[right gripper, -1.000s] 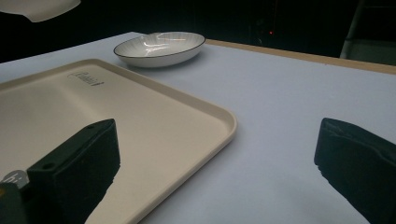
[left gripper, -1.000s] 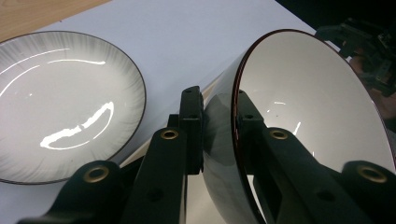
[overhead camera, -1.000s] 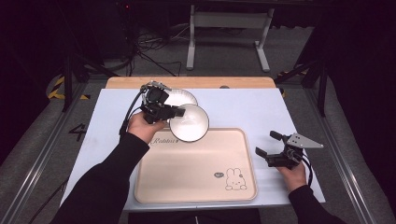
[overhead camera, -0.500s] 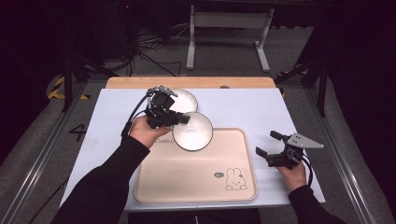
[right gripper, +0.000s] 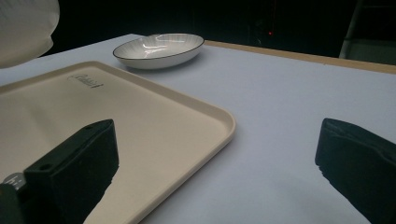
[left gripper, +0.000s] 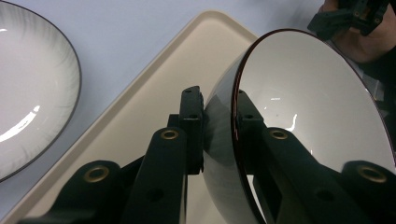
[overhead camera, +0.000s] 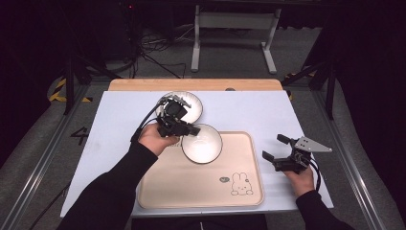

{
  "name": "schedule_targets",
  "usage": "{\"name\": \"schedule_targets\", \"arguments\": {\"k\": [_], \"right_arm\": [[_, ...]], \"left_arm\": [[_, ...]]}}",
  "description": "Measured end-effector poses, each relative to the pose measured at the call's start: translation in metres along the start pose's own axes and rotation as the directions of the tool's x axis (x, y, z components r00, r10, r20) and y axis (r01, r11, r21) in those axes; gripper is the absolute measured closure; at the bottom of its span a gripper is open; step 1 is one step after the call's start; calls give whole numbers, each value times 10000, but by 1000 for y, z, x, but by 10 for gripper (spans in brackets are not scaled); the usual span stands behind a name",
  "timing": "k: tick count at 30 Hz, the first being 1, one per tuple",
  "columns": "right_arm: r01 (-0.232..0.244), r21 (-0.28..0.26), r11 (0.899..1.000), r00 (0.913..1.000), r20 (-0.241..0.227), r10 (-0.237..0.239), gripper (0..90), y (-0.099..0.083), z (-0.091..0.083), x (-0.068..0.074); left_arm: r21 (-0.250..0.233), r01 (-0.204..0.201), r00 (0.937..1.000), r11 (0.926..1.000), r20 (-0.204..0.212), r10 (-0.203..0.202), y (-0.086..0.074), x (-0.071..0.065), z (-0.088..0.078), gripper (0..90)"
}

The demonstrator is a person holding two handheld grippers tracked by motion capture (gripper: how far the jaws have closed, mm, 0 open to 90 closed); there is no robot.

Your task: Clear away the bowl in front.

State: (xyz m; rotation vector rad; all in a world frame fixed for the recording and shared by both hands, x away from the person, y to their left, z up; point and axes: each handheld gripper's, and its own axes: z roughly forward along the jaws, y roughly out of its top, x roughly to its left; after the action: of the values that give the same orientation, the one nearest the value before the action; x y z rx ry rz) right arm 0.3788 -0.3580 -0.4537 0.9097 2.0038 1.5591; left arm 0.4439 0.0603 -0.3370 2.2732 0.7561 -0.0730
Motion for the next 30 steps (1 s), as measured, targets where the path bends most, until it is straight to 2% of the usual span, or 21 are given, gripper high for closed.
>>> {"name": "schedule_targets", "arguments": {"k": [4,13,19,30], "right_arm": [[-12,-1,10000,10000,0,12,0,0,0,0],[-38,-13,10000,10000,-14,38,0,0,0,0],[-68,-20,10000,10000,-41,68,0,0,0,0],[-60,-33,10000,10000,-45,60,0,0,-1,0]], "left_arm": [[168,-85,9999,9998,99,83,-2,-1,9,786],[661,-257,9997,9975,-18,259,-8,-4,28,786],[1083,-568,9982,9925,-148,587,-9,-7,38,786],[1580,-571,9979,9858,-201,610,-13,-5,53,788]]}}
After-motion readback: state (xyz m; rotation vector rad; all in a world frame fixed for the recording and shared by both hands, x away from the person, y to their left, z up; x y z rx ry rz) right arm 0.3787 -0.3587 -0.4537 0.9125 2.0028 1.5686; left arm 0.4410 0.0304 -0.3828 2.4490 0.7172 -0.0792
